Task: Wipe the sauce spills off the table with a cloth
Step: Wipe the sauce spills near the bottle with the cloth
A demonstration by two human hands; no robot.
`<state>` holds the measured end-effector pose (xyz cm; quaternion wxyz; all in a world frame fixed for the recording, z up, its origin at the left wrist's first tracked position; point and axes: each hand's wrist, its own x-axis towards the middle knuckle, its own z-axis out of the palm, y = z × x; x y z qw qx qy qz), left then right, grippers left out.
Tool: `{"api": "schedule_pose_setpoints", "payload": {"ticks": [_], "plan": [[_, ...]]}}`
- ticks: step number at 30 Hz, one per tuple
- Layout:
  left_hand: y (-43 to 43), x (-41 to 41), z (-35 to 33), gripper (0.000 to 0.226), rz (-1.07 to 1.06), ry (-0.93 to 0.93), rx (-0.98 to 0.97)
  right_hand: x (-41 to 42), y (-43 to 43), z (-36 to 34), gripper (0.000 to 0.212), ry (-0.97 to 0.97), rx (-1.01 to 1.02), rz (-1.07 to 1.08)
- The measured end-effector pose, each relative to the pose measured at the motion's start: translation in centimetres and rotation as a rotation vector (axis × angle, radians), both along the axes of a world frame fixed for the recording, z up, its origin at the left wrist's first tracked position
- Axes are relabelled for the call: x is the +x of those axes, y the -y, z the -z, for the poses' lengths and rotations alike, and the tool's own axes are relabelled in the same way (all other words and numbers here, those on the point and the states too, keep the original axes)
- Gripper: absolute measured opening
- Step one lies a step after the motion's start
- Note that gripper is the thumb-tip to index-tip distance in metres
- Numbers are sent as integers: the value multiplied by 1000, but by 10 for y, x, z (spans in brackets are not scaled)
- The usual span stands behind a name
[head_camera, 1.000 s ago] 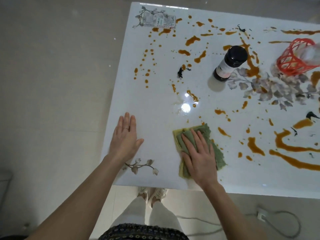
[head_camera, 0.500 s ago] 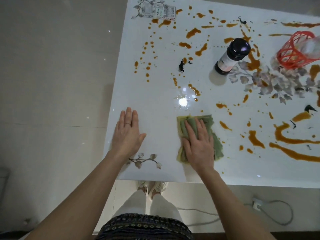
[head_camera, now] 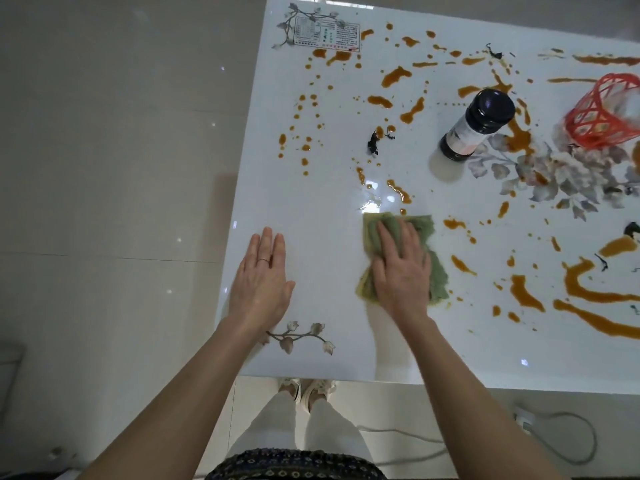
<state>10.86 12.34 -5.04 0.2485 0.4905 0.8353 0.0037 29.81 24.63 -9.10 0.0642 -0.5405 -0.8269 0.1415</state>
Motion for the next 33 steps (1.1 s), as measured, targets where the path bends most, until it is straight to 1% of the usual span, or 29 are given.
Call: {"api": "schedule_pose_setpoints", "payload": {"ticks": [2,3,4,6,8,10,11,13,16,18,19,21,23,25,26,27,31,33], "plan": [[0,0,-3,74,-1,3,-2,0,10,0,58,-58,15,112],[0,0,-3,73,-7,0,0,-8,18,-1,58,-77,7,128],[-1,0,-4,72,-12,-5,0,-18,28,-2,58,-85,-2,95],[-4,2,-4,71,-21,-15,3,-41,41,-4,56,-87,-3,-83],[-8,3,-5,71,-37,-27,16,-58,34,-4,54,-71,19,-250],[-10,5,-5,70,-56,-35,41,-62,10,-5,54,-6,64,-327],[-11,5,-4,70,-65,-35,55,-60,-3,-5,54,32,89,-316],[-10,5,-4,71,-73,-25,70,-47,-22,-3,54,91,93,-178],[-8,4,-3,71,-71,-14,81,-31,-27,-1,52,88,89,75],[-8,2,-3,70,-72,-8,105,-41,-14,-3,52,66,78,119],[-9,2,-3,70,-74,-6,125,-50,-6,-4,53,57,69,81],[-14,1,-4,70,-56,-4,163,-72,5,-7,54,56,60,-82],[-19,-1,-5,70,-25,-2,182,-89,-2,-10,54,71,62,-235],[-24,-7,-6,71,-7,5,189,-95,-24,-12,52,110,67,-315],[-27,-10,-6,72,-1,13,188,-92,-34,-12,51,134,53,-313],[-29,-14,-7,72,6,23,188,-87,-42,-11,51,150,40,-269],[-32,-27,-7,75,17,64,191,-63,-34,-15,51,121,22,57],[-32,-31,-7,78,-2,71,201,-70,-17,-19,54,113,-40,113]]}}
